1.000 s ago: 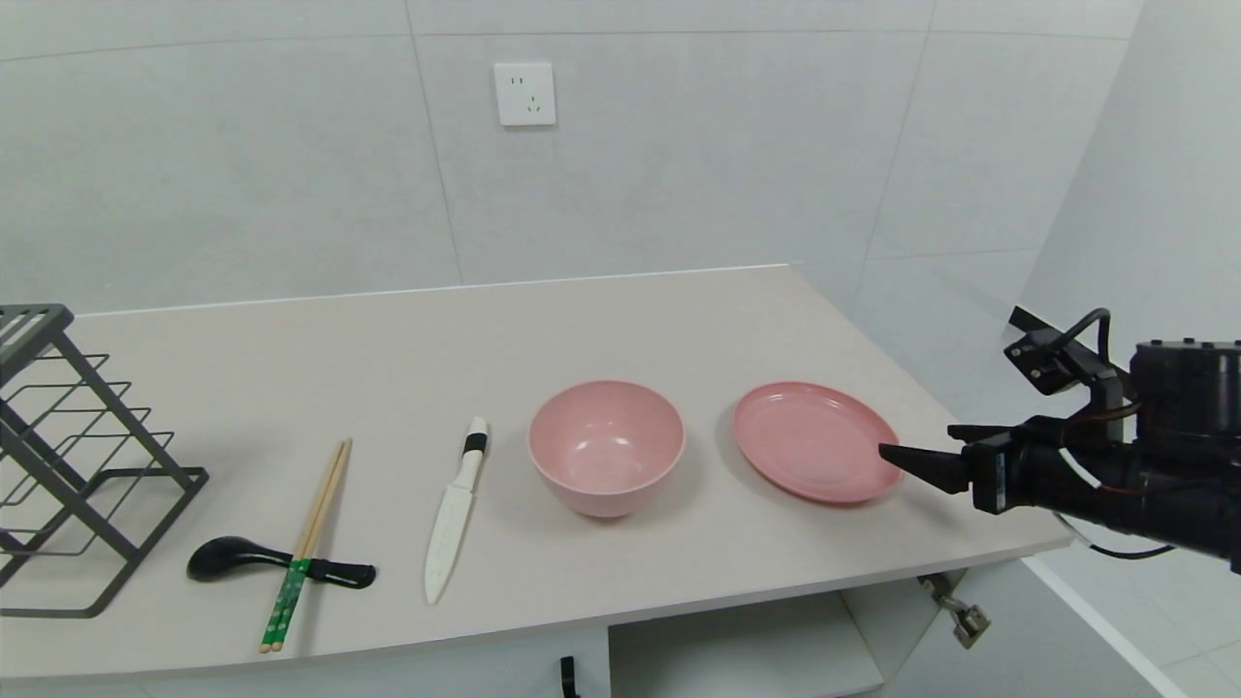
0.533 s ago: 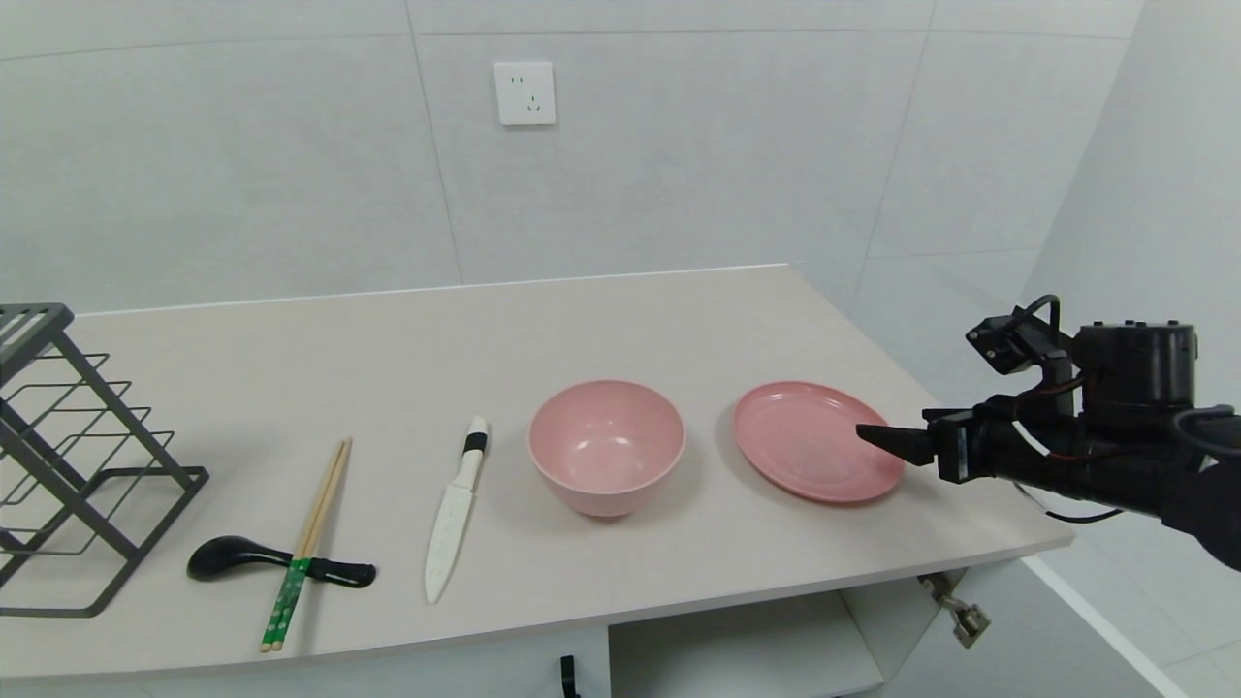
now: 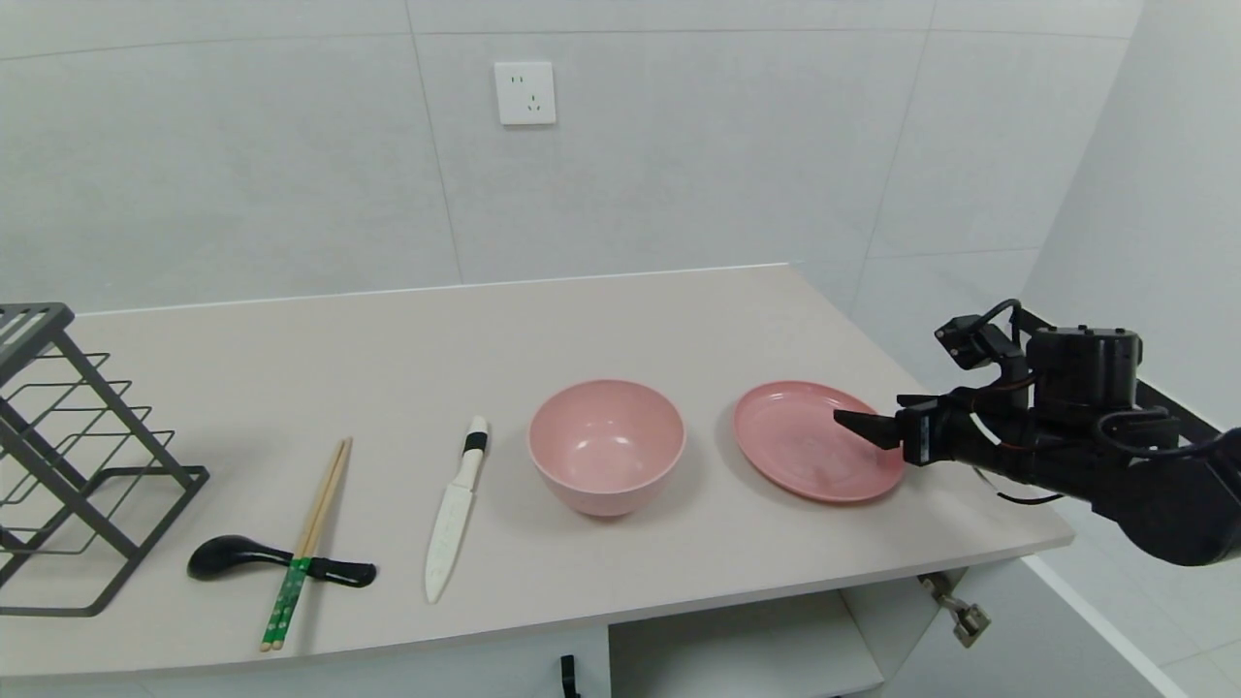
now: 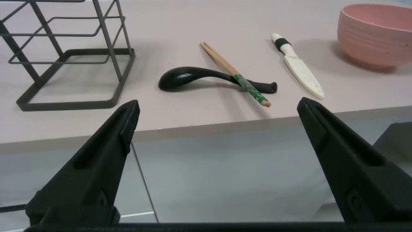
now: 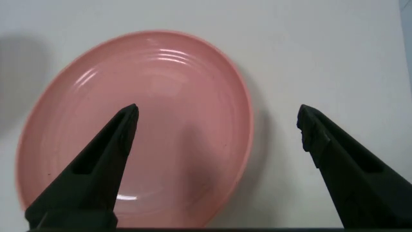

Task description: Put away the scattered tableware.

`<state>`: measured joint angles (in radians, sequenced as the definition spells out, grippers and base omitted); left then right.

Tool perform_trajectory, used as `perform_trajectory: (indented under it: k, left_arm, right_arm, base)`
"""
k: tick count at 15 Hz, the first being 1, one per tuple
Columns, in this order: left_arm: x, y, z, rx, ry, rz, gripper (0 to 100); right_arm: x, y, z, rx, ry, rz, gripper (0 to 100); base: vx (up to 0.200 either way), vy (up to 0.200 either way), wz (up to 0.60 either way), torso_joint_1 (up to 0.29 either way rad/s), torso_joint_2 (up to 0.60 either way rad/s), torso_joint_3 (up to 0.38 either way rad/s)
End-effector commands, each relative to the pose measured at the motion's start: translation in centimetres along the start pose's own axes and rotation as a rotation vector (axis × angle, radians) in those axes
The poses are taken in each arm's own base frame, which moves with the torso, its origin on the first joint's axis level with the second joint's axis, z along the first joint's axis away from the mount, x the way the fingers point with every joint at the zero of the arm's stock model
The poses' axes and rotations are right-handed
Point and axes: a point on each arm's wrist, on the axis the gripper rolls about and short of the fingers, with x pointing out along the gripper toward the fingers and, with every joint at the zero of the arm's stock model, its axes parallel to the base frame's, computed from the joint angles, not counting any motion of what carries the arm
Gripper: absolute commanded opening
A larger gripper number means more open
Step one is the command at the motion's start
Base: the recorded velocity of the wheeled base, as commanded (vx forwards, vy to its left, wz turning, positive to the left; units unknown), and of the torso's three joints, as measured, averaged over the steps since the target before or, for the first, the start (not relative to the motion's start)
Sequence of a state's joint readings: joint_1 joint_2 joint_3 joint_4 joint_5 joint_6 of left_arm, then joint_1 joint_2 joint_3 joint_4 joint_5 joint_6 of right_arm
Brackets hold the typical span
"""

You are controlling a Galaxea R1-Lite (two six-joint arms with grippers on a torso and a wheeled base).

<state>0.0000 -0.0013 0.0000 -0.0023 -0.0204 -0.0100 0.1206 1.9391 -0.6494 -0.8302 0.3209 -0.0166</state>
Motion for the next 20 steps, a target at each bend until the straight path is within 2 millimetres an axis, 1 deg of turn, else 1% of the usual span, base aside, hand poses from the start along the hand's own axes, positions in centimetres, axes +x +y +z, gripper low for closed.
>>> perform_trajectory:
  k: [1,6,9,11,12,13,14,16,18,20]
  left_arm:
    - [0.0,0.0,0.0,-0.001,0.001,-0.001,100]
    - [0.0,0.0,0.0,-0.001,0.002,0.001,100]
    - [0.0,0.0,0.0,-0.001,0.002,-0.001,100]
    - [0.0,0.0,0.0,-0.001,0.002,0.001,100]
    - [0.0,0.0,0.0,-0.001,0.002,0.001,100]
    - [0.0,0.0,0.0,-0.001,0.002,0.001,100]
    - [0.0,0.0,0.0,-0.001,0.002,0.001,100]
    - [0.0,0.0,0.0,-0.001,0.002,0.001,100]
    - [0.0,0.0,0.0,-0.001,0.002,0.001,100]
    - [0.0,0.0,0.0,-0.001,0.001,-0.001,100]
  right_arm:
    - [1.0,-0.3,-1.1,0.013,0.04,-0.001,100]
    - [1.2,0.0,-1.5,0.011,0.053,0.008,100]
    - [1.3,1.1,-1.6,-0.003,0.063,0.039,100]
    - [1.3,1.4,-2.0,-0.005,0.076,0.044,100]
    - [1.3,1.3,-2.1,-0.001,0.085,0.017,0]
    - [1.4,1.1,-2.2,0.002,0.088,-0.004,0]
    - [1.4,0.3,-2.4,0.012,0.092,-0.047,0]
    - [1.1,-0.8,-2.2,0.026,0.079,-0.081,0]
    - [0.7,-1.5,-2.0,0.034,0.07,-0.1,0]
    - [-0.1,-1.6,-1.1,0.038,0.031,-0.106,0]
  base:
    - [0.0,0.0,0.0,0.0,0.0,0.0]
    - [0.0,0.0,0.0,0.0,0.0,0.0]
    - [0.0,0.0,0.0,0.0,0.0,0.0]
    - [0.0,0.0,0.0,0.0,0.0,0.0]
    - [0.0,0.0,0.0,0.0,0.0,0.0]
    - [0.0,0.0,0.0,0.0,0.0,0.0]
    - [0.0,0.0,0.0,0.0,0.0,0.0]
    - [0.0,0.0,0.0,0.0,0.0,0.0]
    - [0.0,0.0,0.0,0.0,0.0,0.0]
    - [0.0,0.0,0.0,0.0,0.0,0.0]
